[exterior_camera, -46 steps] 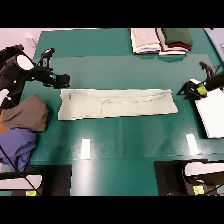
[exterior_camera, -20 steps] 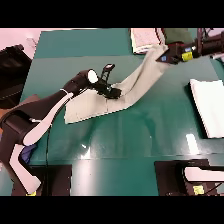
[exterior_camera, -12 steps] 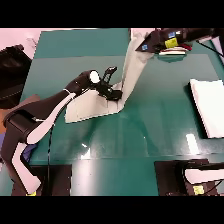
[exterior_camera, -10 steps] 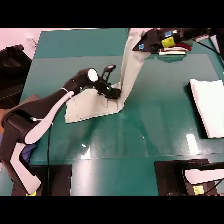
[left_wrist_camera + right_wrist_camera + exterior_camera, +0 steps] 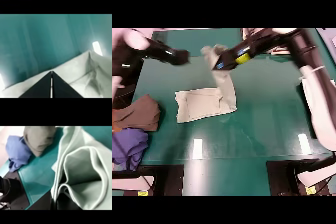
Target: Fold the shirts.
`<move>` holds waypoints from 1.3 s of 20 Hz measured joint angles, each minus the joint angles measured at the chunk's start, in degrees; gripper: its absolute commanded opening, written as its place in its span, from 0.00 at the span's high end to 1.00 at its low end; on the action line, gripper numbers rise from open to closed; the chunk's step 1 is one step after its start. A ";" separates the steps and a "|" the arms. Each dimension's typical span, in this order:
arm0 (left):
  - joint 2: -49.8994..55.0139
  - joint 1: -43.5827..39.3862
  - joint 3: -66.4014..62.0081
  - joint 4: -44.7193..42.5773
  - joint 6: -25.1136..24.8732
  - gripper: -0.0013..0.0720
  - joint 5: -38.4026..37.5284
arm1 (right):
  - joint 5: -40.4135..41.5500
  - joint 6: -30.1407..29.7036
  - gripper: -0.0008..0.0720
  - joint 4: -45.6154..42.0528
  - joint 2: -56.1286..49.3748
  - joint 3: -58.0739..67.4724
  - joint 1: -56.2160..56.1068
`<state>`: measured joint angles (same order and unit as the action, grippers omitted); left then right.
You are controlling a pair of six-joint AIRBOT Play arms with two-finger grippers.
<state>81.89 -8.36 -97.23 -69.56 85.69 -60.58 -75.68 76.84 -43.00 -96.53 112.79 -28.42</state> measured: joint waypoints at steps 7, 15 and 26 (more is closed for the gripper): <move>-10.88 9.42 0.00 -2.23 -0.66 0.95 -1.60 | 14.58 -5.03 0.49 0.11 -8.24 2.05 -11.37; -12.33 10.73 0.13 -0.63 -1.36 0.95 -2.78 | 13.81 0.66 0.11 -12.98 3.74 -23.50 4.44; -11.17 10.82 0.15 4.11 -3.06 0.95 -2.80 | 13.99 0.11 0.32 4.07 -8.07 -30.97 11.63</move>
<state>70.72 2.46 -97.08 -65.45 82.63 -63.37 -61.69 76.95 -38.94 -104.60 81.82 -16.80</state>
